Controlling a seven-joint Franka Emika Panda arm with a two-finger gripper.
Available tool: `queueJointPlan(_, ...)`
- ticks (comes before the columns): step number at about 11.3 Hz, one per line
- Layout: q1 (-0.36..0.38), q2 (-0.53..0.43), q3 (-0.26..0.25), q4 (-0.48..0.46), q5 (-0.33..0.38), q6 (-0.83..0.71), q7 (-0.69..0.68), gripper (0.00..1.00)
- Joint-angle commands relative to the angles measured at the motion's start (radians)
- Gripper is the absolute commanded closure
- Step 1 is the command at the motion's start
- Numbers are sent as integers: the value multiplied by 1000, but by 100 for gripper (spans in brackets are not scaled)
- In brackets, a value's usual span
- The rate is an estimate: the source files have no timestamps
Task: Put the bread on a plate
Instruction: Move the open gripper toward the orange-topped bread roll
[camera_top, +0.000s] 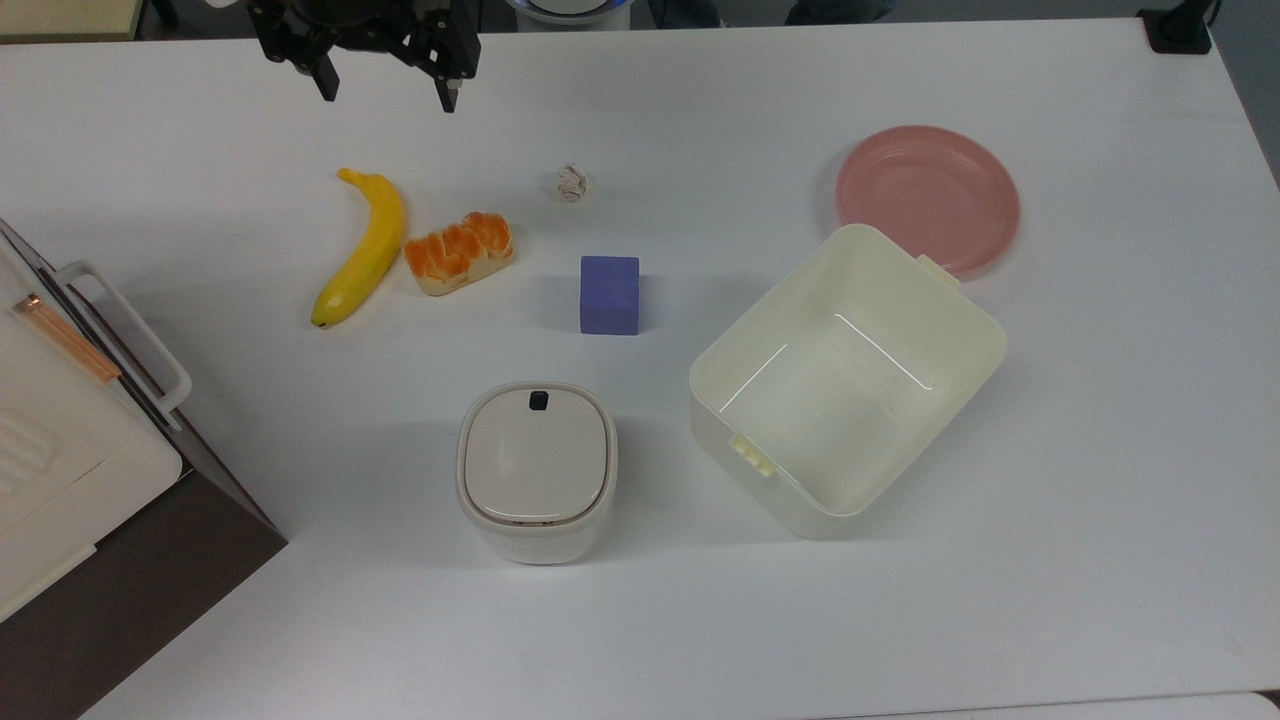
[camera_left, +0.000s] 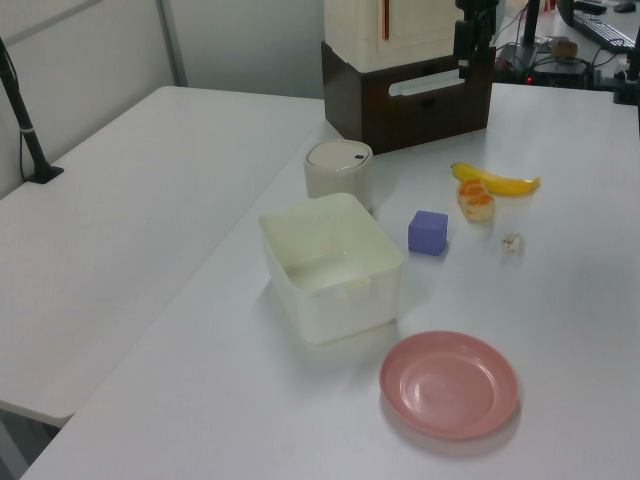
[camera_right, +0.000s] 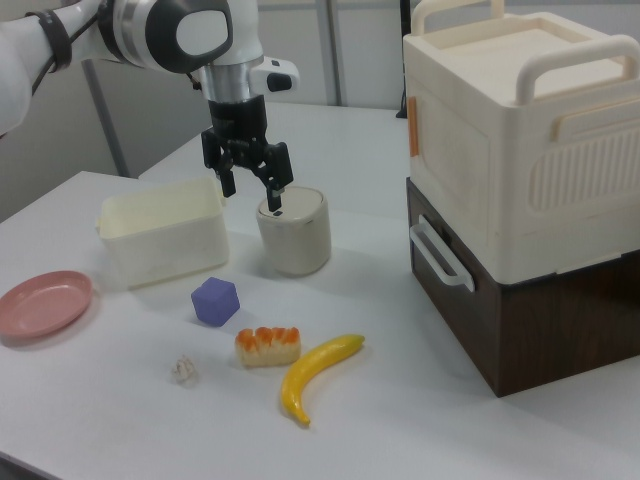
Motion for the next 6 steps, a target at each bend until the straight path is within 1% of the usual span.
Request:
queueJointPlan(1,16,-25,3,-36,-7,-18,-21,0)
queueJointPlan(3,17,-22,5,-49,-5,-10,-38,0)
queueJointPlan(4,37,-22,6,-69,-5,-7,-38,0)
queueJointPlan(6,48,-21,6,-92,-4,18,-38,0)
